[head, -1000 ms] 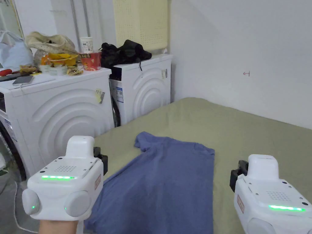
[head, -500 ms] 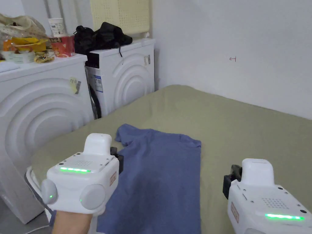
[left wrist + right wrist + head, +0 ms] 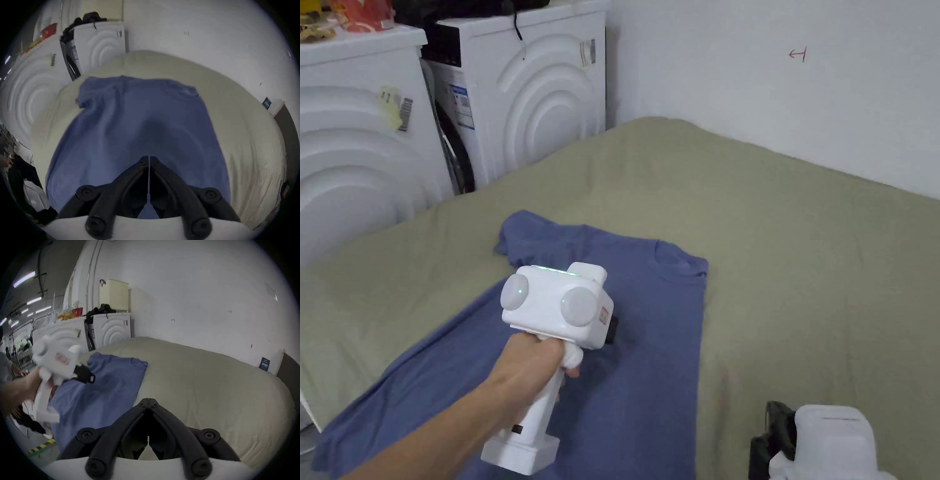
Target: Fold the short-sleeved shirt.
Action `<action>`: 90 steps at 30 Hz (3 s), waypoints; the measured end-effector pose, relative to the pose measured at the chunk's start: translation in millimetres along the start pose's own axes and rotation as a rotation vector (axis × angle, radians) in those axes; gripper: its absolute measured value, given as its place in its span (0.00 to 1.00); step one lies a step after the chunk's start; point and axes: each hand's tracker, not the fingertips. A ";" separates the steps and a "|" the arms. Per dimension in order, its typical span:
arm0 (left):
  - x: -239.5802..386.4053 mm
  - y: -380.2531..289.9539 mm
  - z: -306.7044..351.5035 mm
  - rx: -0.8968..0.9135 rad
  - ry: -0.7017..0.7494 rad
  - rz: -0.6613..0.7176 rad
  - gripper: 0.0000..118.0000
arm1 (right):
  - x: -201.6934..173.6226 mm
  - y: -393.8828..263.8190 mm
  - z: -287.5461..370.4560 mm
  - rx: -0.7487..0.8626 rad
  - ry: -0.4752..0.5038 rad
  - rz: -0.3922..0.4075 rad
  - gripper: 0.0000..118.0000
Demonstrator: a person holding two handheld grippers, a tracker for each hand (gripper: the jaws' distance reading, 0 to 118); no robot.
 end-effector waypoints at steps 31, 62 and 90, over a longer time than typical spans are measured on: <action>254.3 0.7 179.9 0.174 -0.288 -0.292 0.00 | 168.9 -34.3 233.5 0.063 -0.386 -0.217 0.00; 586.2 -158.0 88.8 -0.060 -0.667 -0.623 0.98 | 308.1 -138.6 302.3 -0.086 -0.694 -0.382 0.00; 182.2 -212.6 266.2 0.427 -0.290 -0.191 0.00 | 215.2 -103.6 307.6 0.043 -0.560 -0.292 0.00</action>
